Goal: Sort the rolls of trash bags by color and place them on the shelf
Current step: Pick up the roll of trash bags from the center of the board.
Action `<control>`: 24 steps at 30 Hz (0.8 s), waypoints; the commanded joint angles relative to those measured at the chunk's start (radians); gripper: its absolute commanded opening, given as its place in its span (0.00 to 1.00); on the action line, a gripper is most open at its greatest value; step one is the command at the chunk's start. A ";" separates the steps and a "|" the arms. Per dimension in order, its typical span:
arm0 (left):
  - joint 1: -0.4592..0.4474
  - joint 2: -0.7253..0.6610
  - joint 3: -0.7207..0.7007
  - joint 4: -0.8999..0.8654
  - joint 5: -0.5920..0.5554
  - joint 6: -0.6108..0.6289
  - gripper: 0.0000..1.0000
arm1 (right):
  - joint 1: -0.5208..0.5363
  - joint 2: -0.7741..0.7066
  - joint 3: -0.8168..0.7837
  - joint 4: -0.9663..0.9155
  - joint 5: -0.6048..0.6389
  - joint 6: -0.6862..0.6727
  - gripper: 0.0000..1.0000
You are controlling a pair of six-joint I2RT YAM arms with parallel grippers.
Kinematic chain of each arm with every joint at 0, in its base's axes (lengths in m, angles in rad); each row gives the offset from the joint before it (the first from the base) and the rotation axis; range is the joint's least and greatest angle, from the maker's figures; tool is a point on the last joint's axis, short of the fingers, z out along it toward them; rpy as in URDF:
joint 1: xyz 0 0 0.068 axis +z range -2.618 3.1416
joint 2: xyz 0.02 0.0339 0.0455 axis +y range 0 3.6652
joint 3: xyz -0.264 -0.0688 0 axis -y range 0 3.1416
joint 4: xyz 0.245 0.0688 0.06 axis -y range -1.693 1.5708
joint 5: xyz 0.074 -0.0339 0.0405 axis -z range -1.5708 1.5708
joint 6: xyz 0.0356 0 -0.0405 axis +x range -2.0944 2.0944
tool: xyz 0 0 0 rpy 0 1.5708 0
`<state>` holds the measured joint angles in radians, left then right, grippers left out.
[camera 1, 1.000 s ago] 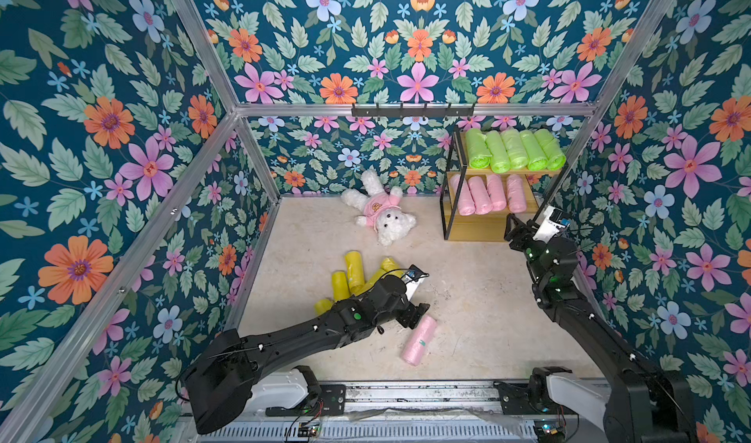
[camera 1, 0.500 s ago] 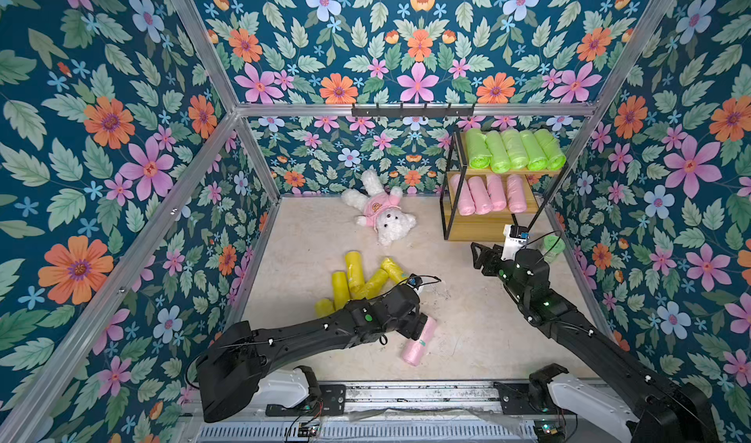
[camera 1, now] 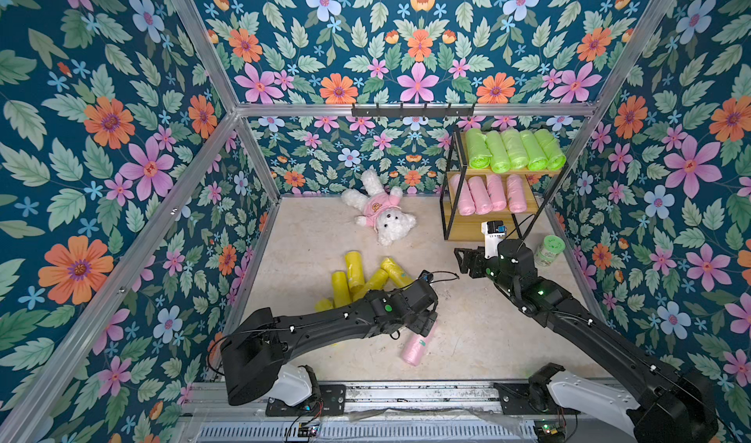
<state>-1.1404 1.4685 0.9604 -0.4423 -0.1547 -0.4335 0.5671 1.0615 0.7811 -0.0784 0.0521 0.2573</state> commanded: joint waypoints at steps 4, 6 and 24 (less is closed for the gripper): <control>0.007 0.009 -0.036 0.011 0.058 -0.010 0.95 | 0.003 0.002 0.012 -0.040 0.013 -0.031 0.84; 0.019 0.025 -0.035 0.020 0.081 -0.002 0.95 | 0.002 0.008 0.014 -0.034 0.019 -0.036 0.85; 0.100 0.211 0.028 0.081 0.389 0.035 0.96 | 0.003 0.043 -0.043 -0.015 0.059 -0.032 0.86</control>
<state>-1.0420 1.6646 0.9863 -0.3824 0.1600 -0.3916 0.5694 1.0863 0.7269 -0.1127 0.0971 0.2348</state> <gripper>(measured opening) 0.965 0.861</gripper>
